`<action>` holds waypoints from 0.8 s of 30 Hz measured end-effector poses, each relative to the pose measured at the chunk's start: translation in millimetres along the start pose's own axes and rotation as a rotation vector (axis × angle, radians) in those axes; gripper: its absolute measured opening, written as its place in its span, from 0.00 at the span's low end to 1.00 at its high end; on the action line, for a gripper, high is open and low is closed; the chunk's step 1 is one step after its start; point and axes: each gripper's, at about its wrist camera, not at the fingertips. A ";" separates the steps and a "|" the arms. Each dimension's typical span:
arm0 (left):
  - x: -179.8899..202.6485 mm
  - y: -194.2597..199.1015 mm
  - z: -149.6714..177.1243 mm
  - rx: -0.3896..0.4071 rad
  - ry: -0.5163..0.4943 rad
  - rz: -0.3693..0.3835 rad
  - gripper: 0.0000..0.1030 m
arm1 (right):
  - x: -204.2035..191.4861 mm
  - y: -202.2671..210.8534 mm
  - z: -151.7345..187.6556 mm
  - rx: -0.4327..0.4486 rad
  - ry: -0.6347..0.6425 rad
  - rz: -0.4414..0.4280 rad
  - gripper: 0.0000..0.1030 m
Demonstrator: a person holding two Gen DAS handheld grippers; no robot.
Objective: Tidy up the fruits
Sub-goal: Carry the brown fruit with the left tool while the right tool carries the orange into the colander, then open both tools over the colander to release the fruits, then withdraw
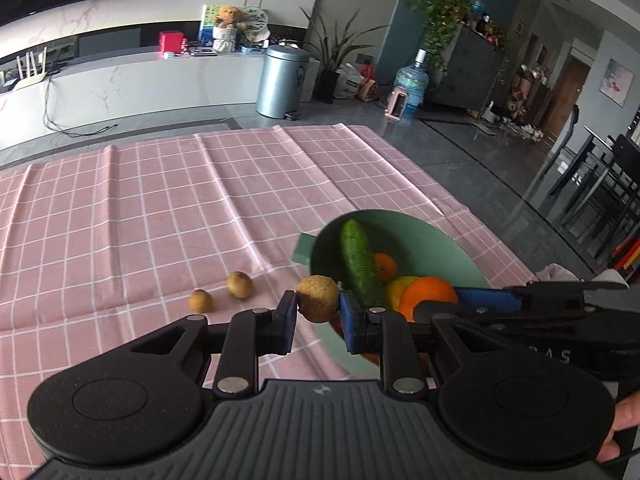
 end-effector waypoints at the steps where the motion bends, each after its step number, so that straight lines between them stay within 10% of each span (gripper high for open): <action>1: 7.1 -1.9 0.9 -0.003 -0.025 0.013 0.25 | 5.7 3.4 -0.5 -0.002 0.005 0.002 0.36; 24: 84.6 -61.9 18.6 -0.203 -0.284 0.087 0.25 | 57.7 -19.0 -6.0 -0.306 0.289 0.082 0.37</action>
Point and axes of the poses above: each gripper's, at about its wrist camera, not at the fingertips, and y roughly against the way its jaws point, x to its right, z to its underside, and after that the axes turned 6 degrees about -z, right-handed
